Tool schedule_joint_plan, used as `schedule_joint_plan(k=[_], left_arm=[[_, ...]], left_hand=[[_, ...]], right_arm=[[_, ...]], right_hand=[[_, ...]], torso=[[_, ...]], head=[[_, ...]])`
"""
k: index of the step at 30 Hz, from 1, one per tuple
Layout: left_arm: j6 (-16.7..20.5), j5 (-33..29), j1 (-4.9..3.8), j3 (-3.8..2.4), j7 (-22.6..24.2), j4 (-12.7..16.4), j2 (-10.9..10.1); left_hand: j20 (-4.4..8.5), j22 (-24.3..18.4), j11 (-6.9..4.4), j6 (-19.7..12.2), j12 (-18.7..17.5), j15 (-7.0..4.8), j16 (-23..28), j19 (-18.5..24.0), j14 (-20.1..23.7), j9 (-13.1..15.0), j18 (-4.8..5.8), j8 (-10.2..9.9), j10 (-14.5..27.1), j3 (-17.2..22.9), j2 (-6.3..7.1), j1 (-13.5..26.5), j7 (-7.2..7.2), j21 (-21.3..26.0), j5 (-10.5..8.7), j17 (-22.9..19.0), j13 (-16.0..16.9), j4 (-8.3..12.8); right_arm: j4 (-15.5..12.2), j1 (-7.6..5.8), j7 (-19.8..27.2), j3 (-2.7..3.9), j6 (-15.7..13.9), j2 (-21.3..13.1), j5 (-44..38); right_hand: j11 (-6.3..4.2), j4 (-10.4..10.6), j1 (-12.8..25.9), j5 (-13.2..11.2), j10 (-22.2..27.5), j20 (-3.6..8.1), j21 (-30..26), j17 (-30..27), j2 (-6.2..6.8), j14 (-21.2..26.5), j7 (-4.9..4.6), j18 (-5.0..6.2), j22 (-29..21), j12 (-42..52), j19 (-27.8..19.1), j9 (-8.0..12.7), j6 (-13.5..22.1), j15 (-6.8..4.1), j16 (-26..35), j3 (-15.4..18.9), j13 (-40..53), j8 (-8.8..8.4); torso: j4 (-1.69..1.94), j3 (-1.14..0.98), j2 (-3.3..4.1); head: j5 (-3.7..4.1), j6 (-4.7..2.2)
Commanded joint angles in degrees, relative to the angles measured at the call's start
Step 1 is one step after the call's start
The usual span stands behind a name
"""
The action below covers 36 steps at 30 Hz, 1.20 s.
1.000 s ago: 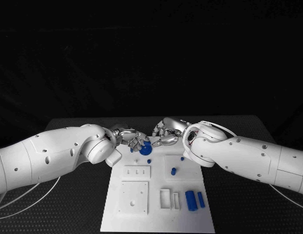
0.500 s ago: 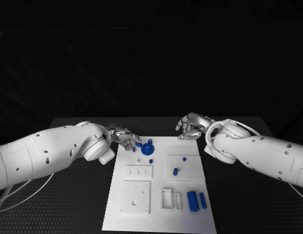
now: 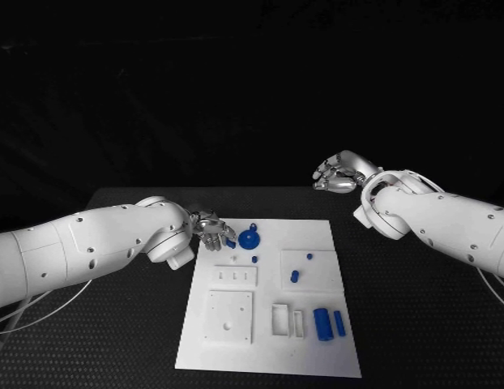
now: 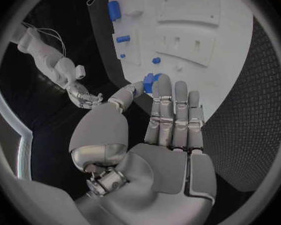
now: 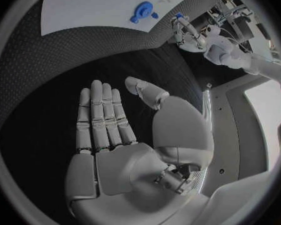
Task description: Assemble the parts on the task board
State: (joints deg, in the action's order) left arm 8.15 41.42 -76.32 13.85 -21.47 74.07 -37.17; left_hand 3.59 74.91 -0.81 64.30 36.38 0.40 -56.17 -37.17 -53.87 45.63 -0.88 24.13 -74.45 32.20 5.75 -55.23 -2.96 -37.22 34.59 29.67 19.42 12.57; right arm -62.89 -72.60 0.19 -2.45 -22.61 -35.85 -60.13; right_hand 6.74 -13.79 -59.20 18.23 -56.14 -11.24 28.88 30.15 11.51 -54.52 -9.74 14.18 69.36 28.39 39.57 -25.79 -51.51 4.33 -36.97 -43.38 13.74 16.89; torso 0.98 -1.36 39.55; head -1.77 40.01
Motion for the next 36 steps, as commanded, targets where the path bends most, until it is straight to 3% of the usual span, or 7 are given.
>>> schedule_joint_plan(k=[1,13,20,24,27,30,36], left_arm=[[1.9,4.9,0.02,-0.04,-2.1,0.8,0.7],[1.7,10.9,0.32,-0.05,-3.1,2.6,1.9],[-0.2,10.9,0.40,-0.06,-4.0,2.6,2.4],[-0.5,11.5,0.43,-0.07,-5.0,2.7,2.7],[-0.9,11.7,0.45,-0.07,-5.5,2.6,2.9],[-0.9,11.7,0.56,-0.08,-6.0,2.6,3.3],[-1.3,13.2,1.00,-0.08,-6.7,2.4,3.8]], left_hand=[[0.25,1.2,-1.29,2.3,-0.2,-0.06,-0.4,-0.5,-0.5,0.2,0.88,-0.1,-1.6,4.0,-0.11,-0.7,1.76,-0.2,0.39,-0.1,0.1,3.8],[1.53,1.3,-1.70,2.9,-0.4,-0.52,-0.9,-2.9,-1.4,1.1,0.88,-0.8,-2.3,4.1,-0.03,-0.7,1.89,-2.0,0.80,-0.2,0.4,3.8],[5.65,1.6,-3.77,3.3,3.0,-4.10,-8.7,-12.6,-4.6,2.9,-2.18,-2.3,-4.4,3.0,-0.03,-1.4,1.99,-14.3,0.18,2.8,5.1,3.8],[9.11,1.4,-4.57,3.6,6.0,-9.63,-19.4,-19.4,-10.0,3.8,-4.15,-3.6,-5.3,3.1,-0.18,-1.7,2.33,-23.6,-0.11,8.2,9.5,3.9],[10.24,1.5,-5.21,3.9,8.9,-11.61,-22.3,-20.6,-11.4,4.6,-4.67,-3.9,-6.6,3.4,-0.32,-1.5,2.82,-26.8,1.22,10.0,12.1,4.0],[11.05,1.4,-5.83,3.7,12.7,-12.74,-24.7,-21.1,-12.2,5.1,-5.08,-3.4,-6.6,4.5,-0.19,-1.2,3.18,-29.2,3.25,11.7,15.3,4.0],[11.63,1.2,-6.02,3.2,15.8,-13.10,-26.0,-21.3,-12.8,4.9,-5.38,-1.6,-6.0,7.1,0.48,-0.6,3.47,-30.9,2.67,12.7,17.8,4.0]], right_arm=[[1.3,-0.23,4.2,0.01,0.4,0.7,4.7],[3.8,-0.88,6.5,0.01,2.2,2.7,8.2],[4.4,-1.06,6.6,0.01,2.5,3.2,8.9],[4.3,-1.06,6.5,0.01,2.7,3.3,8.9],[4.1,-1.06,6.4,0.01,2.7,3.4,8.9],[4.0,-1.06,6.3,0.01,2.6,3.4,8.9],[3.9,-1.07,6.2,0.01,2.6,3.5,8.9]], right_hand=[[0.11,0.0,0.1,0.3,-0.8,-0.17,-1.1,-0.6,-0.77,-0.4,0.05,-0.63,-0.1,-1.7,-0.2,0.2,0.5,0.30,2.1,0.7,-1.9,0.34],[0.80,-0.6,0.1,1.1,-1.4,-0.99,-6.4,-2.2,-1.46,1.1,-0.07,-1.78,-1.4,-5.3,-4.2,0.7,1.0,1.88,7.8,1.4,-5.9,0.56],[0.90,-0.8,0.0,1.1,-2.1,-1.23,-8.5,-2.4,-1.84,1.0,-0.14,-1.86,-2.2,-6.7,-4.3,0.9,1.3,2.05,9.6,1.9,-7.4,0.68],[0.94,-0.9,-0.1,1.2,-2.2,-1.26,-9.0,-2.5,-1.79,1.1,-0.19,-1.92,-2.3,-7.0,-4.4,0.9,1.4,2.20,10.0,2.0,-7.7,0.68],[0.96,-1.0,-0.4,1.4,-2.3,-1.28,-9.3,-2.5,-1.80,1.2,-0.22,-1.98,-2.3,-7.2,-4.5,1.0,1.5,2.35,10.3,2.1,-7.9,0.69],[0.98,-1.1,-0.6,1.8,-2.4,-1.31,-9.7,-2.5,-1.81,1.3,-0.26,-2.07,-2.2,-7.4,-4.7,1.0,1.5,2.48,10.6,2.1,-8.2,0.70],[1.03,-1.2,-0.8,2.7,-2.6,-1.33,-10.2,-2.5,-1.76,1.5,-0.31,-2.21,-2.1,-7.7,-4.9,1.1,1.6,2.67,11.2,2.2,-8.6,0.72]], torso=[[0.19,-0.24,-0.27],[0.39,-0.37,-0.32],[0.31,-0.30,-0.31],[0.21,-0.28,-0.35],[0.22,-0.28,-0.36],[0.28,-0.35,-0.36],[0.32,-0.34,-0.41]], head=[[-0.03,0.96],[0.11,2.08],[0.01,2.66],[0.00,3.10],[0.10,3.29],[0.10,3.47],[0.05,3.69]])
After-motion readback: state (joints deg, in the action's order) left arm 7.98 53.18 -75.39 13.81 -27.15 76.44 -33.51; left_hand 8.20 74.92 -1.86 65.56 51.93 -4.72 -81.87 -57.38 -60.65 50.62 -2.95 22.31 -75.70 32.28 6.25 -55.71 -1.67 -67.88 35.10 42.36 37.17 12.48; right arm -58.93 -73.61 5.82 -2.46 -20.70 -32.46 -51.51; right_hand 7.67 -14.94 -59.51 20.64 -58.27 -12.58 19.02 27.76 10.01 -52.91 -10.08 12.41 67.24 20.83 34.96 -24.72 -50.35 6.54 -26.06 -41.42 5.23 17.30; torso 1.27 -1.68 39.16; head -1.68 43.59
